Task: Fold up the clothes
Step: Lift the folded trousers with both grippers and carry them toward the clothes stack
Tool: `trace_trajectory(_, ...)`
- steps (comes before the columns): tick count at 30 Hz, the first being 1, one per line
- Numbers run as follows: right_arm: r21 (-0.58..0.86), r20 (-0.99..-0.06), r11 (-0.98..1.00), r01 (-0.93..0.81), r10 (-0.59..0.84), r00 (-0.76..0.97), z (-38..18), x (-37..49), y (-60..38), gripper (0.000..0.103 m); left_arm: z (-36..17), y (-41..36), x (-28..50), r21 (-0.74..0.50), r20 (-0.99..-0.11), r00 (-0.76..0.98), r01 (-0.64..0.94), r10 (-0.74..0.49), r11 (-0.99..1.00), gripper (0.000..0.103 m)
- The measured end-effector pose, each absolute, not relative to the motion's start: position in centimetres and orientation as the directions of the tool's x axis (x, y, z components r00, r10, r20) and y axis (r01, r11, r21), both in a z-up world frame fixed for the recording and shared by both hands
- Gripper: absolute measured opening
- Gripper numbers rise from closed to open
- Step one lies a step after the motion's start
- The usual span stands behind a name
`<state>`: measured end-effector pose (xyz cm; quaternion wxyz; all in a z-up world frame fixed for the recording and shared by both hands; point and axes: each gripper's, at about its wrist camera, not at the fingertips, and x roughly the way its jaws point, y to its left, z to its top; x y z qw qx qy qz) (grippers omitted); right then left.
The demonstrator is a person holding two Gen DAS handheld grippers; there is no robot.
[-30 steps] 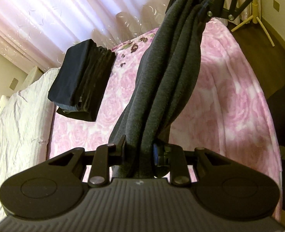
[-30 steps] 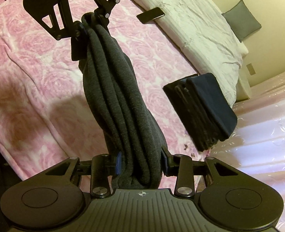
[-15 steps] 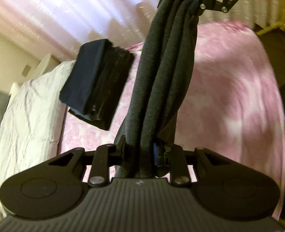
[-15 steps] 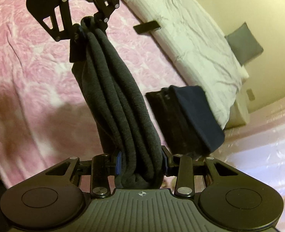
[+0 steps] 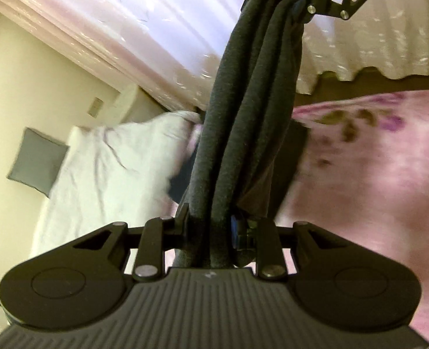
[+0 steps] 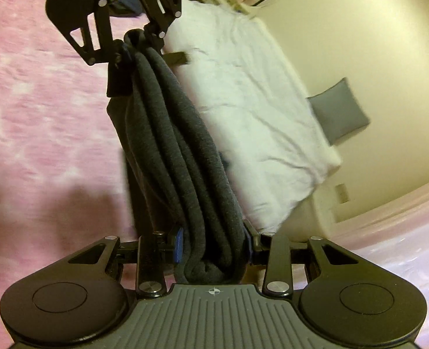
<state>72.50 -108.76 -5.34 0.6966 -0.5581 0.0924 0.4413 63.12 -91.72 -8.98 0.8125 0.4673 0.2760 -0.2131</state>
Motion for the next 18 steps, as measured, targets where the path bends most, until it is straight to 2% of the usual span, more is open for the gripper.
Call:
trace_trajectory(7, -0.778, -0.540, 0.014, -0.628, 0.497, 0.680, -5.7, 83.1, -104.3, 0.037, -10.9, -91.4, 75.1, 0.722, -0.574, 0.815, 0.552, -0.083, 0.417, 0.023)
trace_trajectory(10, -0.806, -0.493, 0.058, -0.589, 0.484, 0.722, -6.9, 86.7, -102.9, 0.037, -13.8, -91.1, 78.5, 0.754, -0.535, 0.841, 0.519, -0.081, 0.404, 0.023)
trace_trajectory(13, -0.815, -0.458, 0.114, -0.567, 0.472, 0.753, -10.6, 88.9, -102.0, 0.037, -17.7, -90.9, 81.4, 0.779, -0.503, 0.861, 0.491, -0.077, 0.390, 0.023)
trace_trajectory(18, -0.738, -0.588, 0.093, -0.668, 0.398, 0.704, -21.3, 88.3, -102.1, 0.037, -28.6, -91.4, 80.1, 0.717, -0.621, 0.780, 0.604, -0.074, 0.348, 0.023)
